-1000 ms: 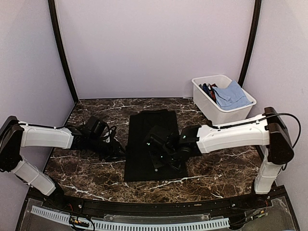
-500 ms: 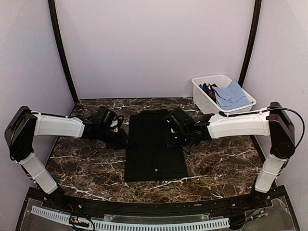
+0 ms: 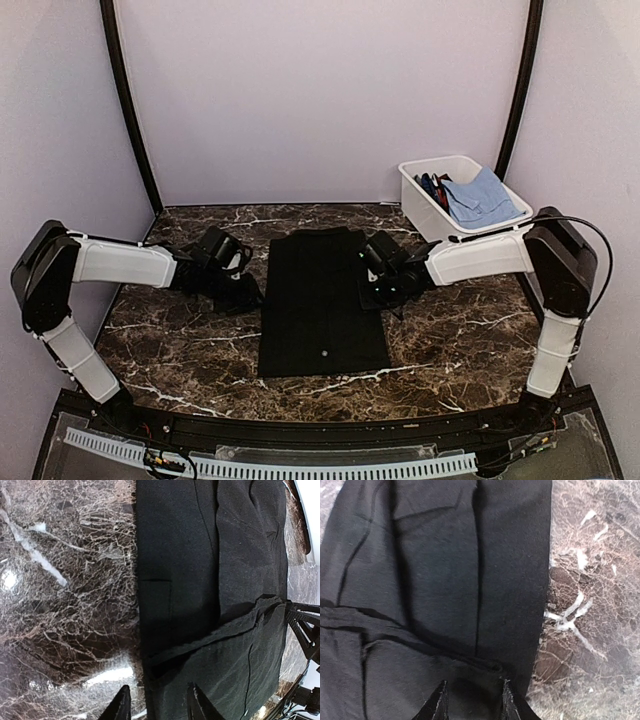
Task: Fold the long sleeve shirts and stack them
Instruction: Smooth out the 2/3-rectangle-folded shirt at the center of the board.
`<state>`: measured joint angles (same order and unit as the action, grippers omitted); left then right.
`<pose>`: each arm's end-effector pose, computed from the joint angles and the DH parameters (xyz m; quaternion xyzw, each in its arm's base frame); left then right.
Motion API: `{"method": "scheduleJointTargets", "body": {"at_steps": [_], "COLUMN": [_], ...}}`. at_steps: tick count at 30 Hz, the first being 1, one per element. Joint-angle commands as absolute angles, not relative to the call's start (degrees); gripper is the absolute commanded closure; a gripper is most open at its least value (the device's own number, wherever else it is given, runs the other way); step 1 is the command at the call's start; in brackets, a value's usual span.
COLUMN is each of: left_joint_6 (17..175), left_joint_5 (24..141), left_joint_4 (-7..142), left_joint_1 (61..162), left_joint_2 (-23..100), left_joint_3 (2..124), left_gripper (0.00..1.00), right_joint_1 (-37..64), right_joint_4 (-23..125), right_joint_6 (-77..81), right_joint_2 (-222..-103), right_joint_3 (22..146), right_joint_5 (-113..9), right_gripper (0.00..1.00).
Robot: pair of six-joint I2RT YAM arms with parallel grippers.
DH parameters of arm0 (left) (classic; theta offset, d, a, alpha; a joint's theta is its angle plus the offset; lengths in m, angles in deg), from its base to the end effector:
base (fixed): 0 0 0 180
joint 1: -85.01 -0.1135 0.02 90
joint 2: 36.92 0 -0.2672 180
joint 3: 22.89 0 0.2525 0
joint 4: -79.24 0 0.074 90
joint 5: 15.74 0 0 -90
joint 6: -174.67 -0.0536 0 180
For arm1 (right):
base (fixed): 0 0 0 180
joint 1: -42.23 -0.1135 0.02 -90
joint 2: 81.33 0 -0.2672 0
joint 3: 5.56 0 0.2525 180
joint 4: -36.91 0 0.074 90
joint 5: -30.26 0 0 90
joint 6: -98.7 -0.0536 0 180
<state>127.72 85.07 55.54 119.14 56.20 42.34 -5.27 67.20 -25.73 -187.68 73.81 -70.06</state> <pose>0.2728 -0.1971 0.1630 -0.0422 0.9397 -0.2738 0.2005 0.2697 0.2801 0.1487 -0.0836 0.9523 0.1188 0.2685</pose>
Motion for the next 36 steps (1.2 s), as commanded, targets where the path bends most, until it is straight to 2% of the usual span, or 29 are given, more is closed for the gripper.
{"method": "scheduleJointTargets", "body": {"at_steps": [1, 6, 12, 18, 24, 28, 36], "left_joint_6": [126.56, 126.30, 125.81, 125.03, 124.25, 123.78, 123.49], "left_joint_5": [85.31, 87.10, 87.86, 88.10, 88.46, 88.86, 88.90], "left_joint_4": [56.50, 58.39, 59.31, 59.23, 59.12, 59.28, 60.23], "left_joint_1": [118.58, 118.55, 118.58, 118.56, 118.63, 118.66, 118.67], "left_joint_2": [58.08, 61.54, 62.99, 62.85, 61.89, 61.57, 61.54], "left_joint_3": [42.27, 43.90, 45.97, 47.31, 47.52, 47.90, 48.51], "left_gripper": [0.62, 0.63, 0.69, 0.77, 0.89, 0.93, 0.97], "right_joint_1": [-3.88, -3.82, -3.87, -3.82, -3.83, -3.83, -3.83], "right_joint_4": [64.73, 65.68, 65.68, 66.18, 66.76, 67.01, 67.96], "right_joint_6": [-24.62, -24.43, -24.46, -24.32, -24.49, -24.99, -26.03], "right_joint_2": [-189.48, -191.09, -190.65, -190.28, -187.61, -184.77, -181.31], "right_joint_3": [75.08, 76.42, 76.56, 76.83, 76.07, 74.45, 71.04], "right_joint_5": [-68.97, -69.71, -69.90, -69.93, -70.20, -70.41, -72.87], "right_gripper": [0.66, 0.68, 0.72, 0.88, 1.00, 1.00, 1.00]}}
